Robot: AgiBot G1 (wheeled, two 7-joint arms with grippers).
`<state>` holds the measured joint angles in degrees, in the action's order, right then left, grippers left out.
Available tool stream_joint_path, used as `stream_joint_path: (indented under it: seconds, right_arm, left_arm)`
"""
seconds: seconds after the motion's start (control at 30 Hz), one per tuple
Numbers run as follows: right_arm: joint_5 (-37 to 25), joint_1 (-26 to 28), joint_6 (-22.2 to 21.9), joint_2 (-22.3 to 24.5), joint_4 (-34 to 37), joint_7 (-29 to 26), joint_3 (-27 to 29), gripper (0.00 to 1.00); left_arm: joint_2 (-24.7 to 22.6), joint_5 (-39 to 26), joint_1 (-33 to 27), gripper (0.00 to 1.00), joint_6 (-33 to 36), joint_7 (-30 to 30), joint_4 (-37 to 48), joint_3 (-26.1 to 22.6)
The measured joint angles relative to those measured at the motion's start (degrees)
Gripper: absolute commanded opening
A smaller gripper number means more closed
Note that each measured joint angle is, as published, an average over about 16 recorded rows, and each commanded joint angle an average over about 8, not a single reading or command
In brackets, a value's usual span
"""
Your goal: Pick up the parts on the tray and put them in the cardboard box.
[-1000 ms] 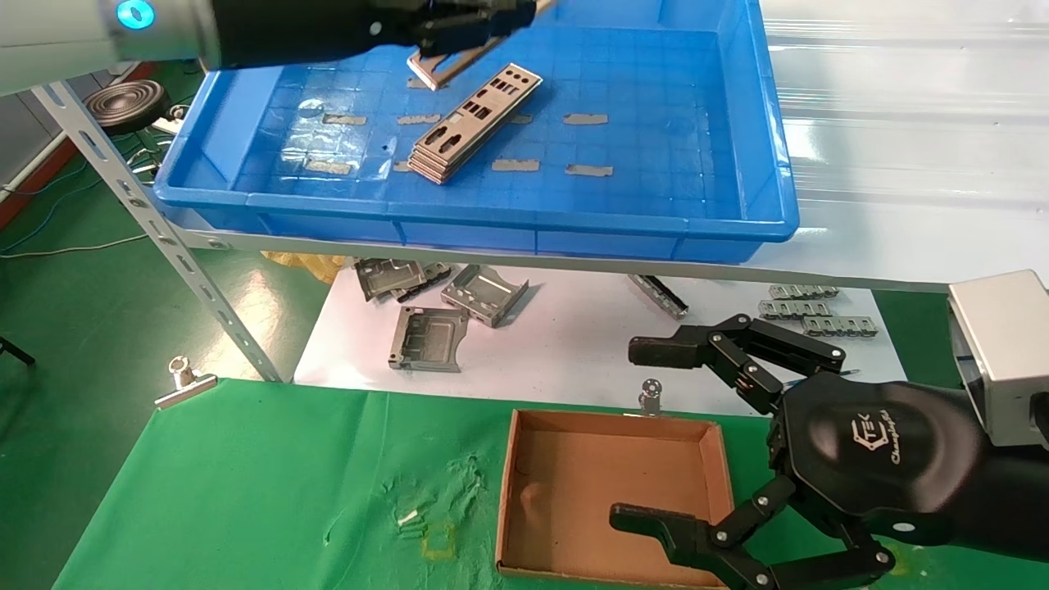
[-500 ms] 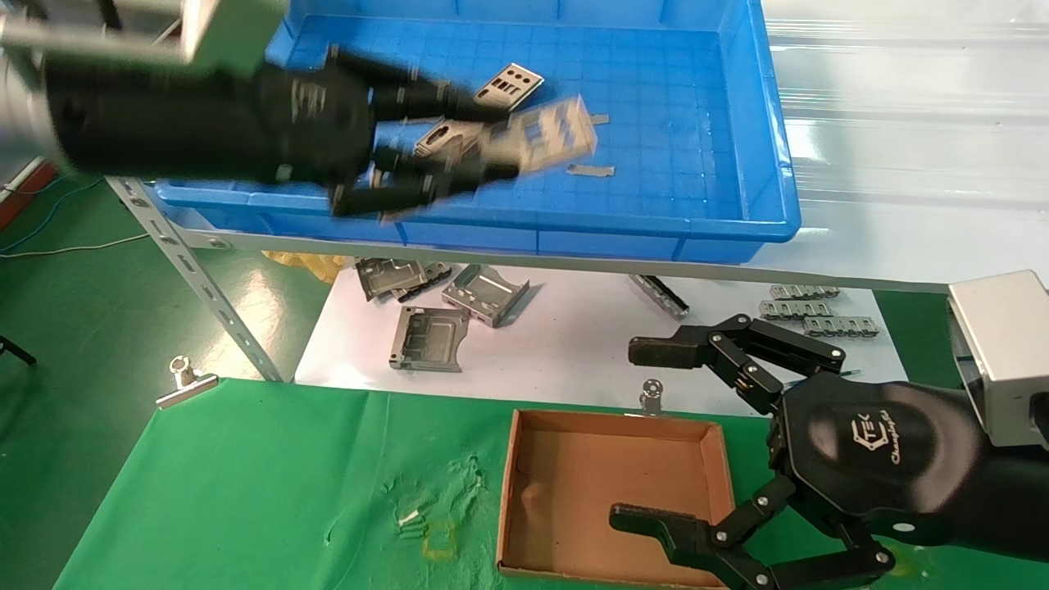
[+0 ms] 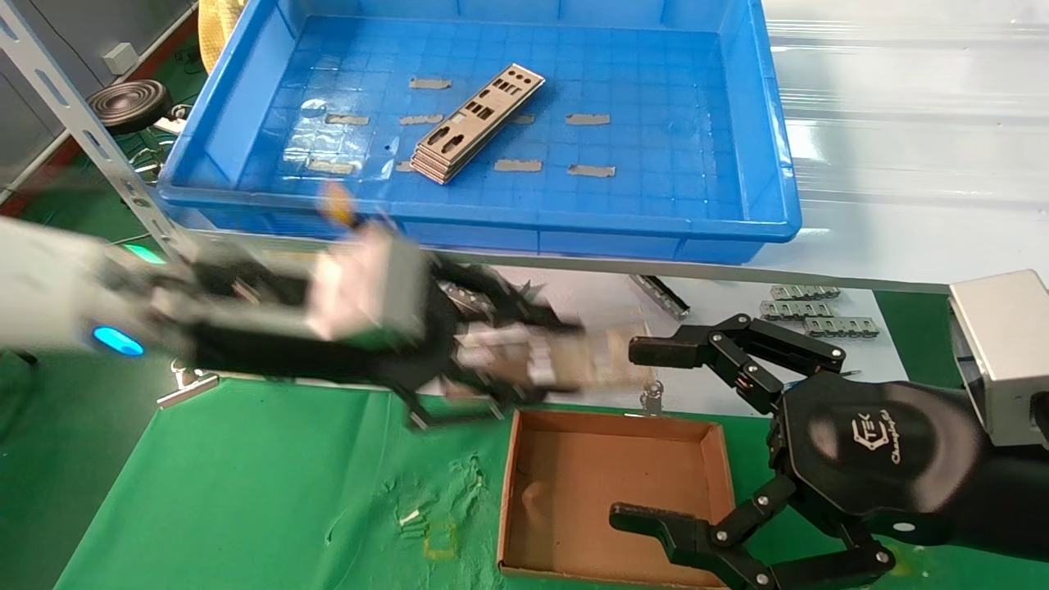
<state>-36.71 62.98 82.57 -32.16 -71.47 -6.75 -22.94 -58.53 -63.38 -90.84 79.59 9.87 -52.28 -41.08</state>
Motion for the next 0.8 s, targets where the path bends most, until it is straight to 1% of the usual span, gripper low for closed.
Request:
stream_joint_path:
  seconds: [0.17, 0.33, 0.57, 0.6, 0.63, 0.8]
  right_arm:
    - [0.00, 0.00, 0.00, 0.00, 0.00, 0.00, 0.00, 1.00]
    - [0.00, 0.00, 0.00, 0.00, 0.00, 0.00, 0.00, 1.00]
    - [0.00, 0.00, 0.00, 0.00, 0.00, 0.00, 0.00, 1.00]
    - [0.00, 0.00, 0.00, 0.00, 0.00, 0.00, 0.00, 1.00]
    - [0.00, 0.00, 0.00, 0.00, 0.00, 0.00, 0.00, 1.00]
    - [0.00, 0.00, 0.00, 0.00, 0.00, 0.00, 0.00, 1.00]
  left_arm:
    - [-3.20, -3.37, 6.10, 0.00, -7.13, 3.57, -2.68, -1.48]
    - [-7.05, -6.90, 10.63, 0.00, -13.28, 8.18, -2.16, -2.97]
    - [-11.88, -10.29, 13.41, 0.00, -18.22, 14.13, 2.38, -4.50]
    - [-12.45, -10.64, 13.55, 0.02, -18.61, 14.90, 3.17, -4.67]
    - [-12.99, -10.97, 13.66, 0.08, -18.96, 15.67, 3.99, -4.83]
    - [-15.16, -11.91, 13.84, 0.70, -20.03, 19.16, 7.90, -5.28]
